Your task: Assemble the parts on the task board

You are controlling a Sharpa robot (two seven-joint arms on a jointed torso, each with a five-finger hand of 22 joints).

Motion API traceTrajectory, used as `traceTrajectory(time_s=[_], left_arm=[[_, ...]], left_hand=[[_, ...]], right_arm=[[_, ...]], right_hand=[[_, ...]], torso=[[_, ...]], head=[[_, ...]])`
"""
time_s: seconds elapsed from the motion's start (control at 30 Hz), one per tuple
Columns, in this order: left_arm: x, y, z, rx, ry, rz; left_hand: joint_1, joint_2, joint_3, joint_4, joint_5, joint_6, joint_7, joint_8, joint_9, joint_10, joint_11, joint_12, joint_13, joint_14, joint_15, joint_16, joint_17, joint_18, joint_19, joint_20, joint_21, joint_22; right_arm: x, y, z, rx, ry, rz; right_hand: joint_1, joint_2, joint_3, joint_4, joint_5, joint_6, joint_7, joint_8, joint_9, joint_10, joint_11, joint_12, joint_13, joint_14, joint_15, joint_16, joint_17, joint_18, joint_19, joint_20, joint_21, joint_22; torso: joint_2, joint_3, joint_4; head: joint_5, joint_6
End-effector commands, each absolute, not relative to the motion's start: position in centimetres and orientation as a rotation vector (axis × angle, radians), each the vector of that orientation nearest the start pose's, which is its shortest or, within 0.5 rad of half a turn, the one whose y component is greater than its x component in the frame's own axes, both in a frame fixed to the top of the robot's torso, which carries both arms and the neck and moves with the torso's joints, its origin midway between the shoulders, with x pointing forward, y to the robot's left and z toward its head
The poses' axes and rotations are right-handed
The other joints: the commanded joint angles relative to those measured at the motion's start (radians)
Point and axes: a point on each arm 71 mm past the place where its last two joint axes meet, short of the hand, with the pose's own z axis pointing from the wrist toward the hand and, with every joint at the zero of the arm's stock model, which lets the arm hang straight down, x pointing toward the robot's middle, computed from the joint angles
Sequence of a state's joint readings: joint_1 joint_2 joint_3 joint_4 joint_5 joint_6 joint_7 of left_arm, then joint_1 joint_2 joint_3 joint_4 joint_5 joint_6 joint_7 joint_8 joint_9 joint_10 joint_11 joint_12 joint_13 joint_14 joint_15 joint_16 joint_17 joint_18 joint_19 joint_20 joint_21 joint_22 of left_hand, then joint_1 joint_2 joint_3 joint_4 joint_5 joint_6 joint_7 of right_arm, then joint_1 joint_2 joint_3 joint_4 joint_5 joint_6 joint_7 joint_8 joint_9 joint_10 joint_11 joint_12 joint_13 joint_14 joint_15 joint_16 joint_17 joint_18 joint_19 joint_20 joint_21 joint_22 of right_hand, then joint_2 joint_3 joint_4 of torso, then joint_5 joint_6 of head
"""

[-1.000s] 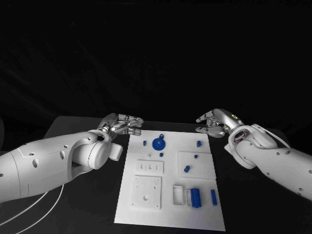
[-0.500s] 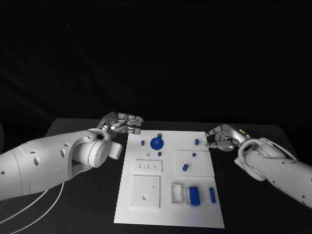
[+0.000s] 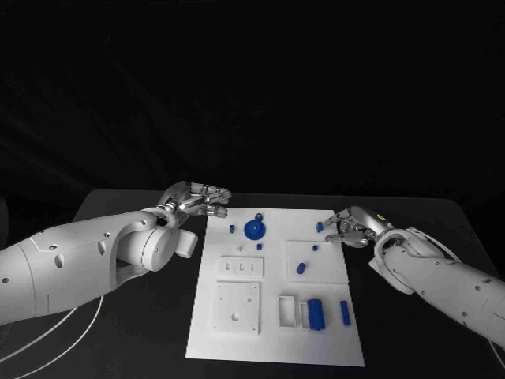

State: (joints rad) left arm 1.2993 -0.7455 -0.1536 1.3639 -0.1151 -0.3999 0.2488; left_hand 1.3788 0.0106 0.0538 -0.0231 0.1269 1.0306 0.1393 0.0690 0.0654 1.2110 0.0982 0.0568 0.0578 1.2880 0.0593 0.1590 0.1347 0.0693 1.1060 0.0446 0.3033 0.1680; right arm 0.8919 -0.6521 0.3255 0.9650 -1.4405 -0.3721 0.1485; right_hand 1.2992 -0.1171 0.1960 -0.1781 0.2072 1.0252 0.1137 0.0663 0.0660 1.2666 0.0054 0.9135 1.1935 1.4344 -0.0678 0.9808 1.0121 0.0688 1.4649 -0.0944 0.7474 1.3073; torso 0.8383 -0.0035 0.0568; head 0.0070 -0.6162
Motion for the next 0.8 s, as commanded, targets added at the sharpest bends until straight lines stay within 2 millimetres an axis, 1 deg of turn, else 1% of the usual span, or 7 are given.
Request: traceTrajectory(time_s=[0.03, 0.07, 0.17, 0.23, 0.43, 0.8], left_arm=[[52.4, 20.9, -18.4, -1.002, 1.536, -1.288], [52.4, 20.9, -18.4, -1.001, 1.537, -1.288], [52.4, 20.9, -18.4, -1.001, 1.539, -1.288], [52.4, 20.8, -18.4, -1.001, 1.540, -1.288], [52.4, 20.8, -18.5, -1.001, 1.543, -1.288], [52.4, 20.6, -18.6, -1.002, 1.549, -1.288]], left_hand=[[-0.001, -0.002, -0.001, -0.006, 0.001, -0.004, -0.002, -0.004, 0.001, -0.005, -0.002, 0.002, 0.001, 0.001, -0.003, 0.006, 0.002, -0.001, -0.002, -0.006, 0.006, 0.002], [-0.001, -0.002, -0.001, -0.006, 0.001, -0.004, -0.002, -0.004, 0.001, -0.005, -0.002, 0.002, 0.001, 0.001, -0.003, 0.006, 0.002, -0.001, -0.002, -0.006, 0.006, 0.002], [-0.001, -0.002, -0.001, -0.006, 0.001, -0.004, -0.002, -0.004, 0.001, -0.005, -0.002, 0.002, 0.001, 0.001, -0.003, 0.006, 0.002, -0.001, -0.002, -0.006, 0.006, 0.002], [-0.001, -0.002, -0.001, -0.006, 0.001, -0.004, -0.002, -0.004, 0.001, -0.005, -0.002, 0.002, 0.001, 0.001, -0.003, 0.006, 0.002, -0.001, -0.002, -0.006, 0.006, 0.002], [-0.002, -0.001, -0.002, -0.006, 0.001, -0.005, -0.001, -0.004, 0.001, -0.005, -0.002, 0.002, 0.001, 0.000, -0.003, 0.008, 0.002, -0.001, -0.004, -0.006, 0.007, 0.003], [-0.002, -0.001, -0.002, -0.006, 0.001, -0.005, -0.001, -0.004, 0.001, -0.005, -0.002, 0.002, 0.001, 0.000, -0.003, 0.008, 0.002, -0.001, -0.004, -0.006, 0.007, 0.003]], right_arm=[[54.0, -29.0, -27.0, 0.195, 1.554, 0.562], [54.0, -29.0, -27.1, 0.199, 1.554, 0.559], [54.1, -28.9, -27.2, 0.207, 1.555, 0.554], [54.1, -28.9, -27.3, 0.212, 1.556, 0.552], [54.2, -28.6, -27.5, 0.222, 1.561, 0.556], [54.3, -27.8, -27.5, 0.222, 1.570, 0.580]], right_hand=[[-0.011, 0.006, 0.003, 0.007, 0.000, 0.002, -0.003, -0.004, -0.001, 0.002, -0.005, 0.006, 0.002, 0.002, -0.002, 0.007, 0.003, 0.014, 0.051, 0.004, 0.008, 0.095], [-0.012, 0.007, 0.004, 0.008, 0.000, 0.002, -0.003, -0.004, -0.001, 0.002, -0.005, 0.007, 0.002, 0.002, -0.002, 0.008, 0.004, 0.014, 0.051, 0.004, 0.009, 0.095], [-0.013, 0.008, 0.007, 0.010, -0.004, 0.002, -0.003, -0.004, -0.001, 0.002, -0.005, 0.007, 0.002, 0.002, -0.002, 0.009, 0.005, 0.015, 0.051, 0.004, 0.009, 0.095], [-0.014, 0.007, 0.013, 0.012, -0.006, 0.002, -0.003, -0.004, -0.001, 0.001, -0.005, 0.006, 0.001, 0.002, -0.002, 0.009, 0.005, 0.015, 0.051, 0.004, 0.009, 0.095], [-0.018, 0.008, 0.017, 0.017, -0.010, 0.003, -0.003, -0.004, -0.001, 0.001, -0.005, 0.007, 0.001, 0.002, -0.002, 0.008, 0.006, 0.015, 0.050, 0.004, 0.010, 0.095], [-0.018, 0.009, 0.018, 0.019, -0.015, 0.007, -0.004, -0.004, -0.001, 0.002, -0.005, 0.011, 0.003, 0.002, -0.002, 0.009, 0.006, 0.014, 0.050, 0.005, 0.014, 0.096]], torso=[[0.001, -0.0006, 0.0006], [0.001, -0.0008, 0.0014], [0.001, -0.0011, 0.0012], [0.001, -0.0004, -0.0009], [0.000, -0.0006, -0.0025], [0.000, -0.0013, 0.0002]], head=[[0.008, -0.002], [0.007, -0.002], [0.007, -0.003], [0.009, -0.004], [0.010, -0.007], [0.007, -0.013]])
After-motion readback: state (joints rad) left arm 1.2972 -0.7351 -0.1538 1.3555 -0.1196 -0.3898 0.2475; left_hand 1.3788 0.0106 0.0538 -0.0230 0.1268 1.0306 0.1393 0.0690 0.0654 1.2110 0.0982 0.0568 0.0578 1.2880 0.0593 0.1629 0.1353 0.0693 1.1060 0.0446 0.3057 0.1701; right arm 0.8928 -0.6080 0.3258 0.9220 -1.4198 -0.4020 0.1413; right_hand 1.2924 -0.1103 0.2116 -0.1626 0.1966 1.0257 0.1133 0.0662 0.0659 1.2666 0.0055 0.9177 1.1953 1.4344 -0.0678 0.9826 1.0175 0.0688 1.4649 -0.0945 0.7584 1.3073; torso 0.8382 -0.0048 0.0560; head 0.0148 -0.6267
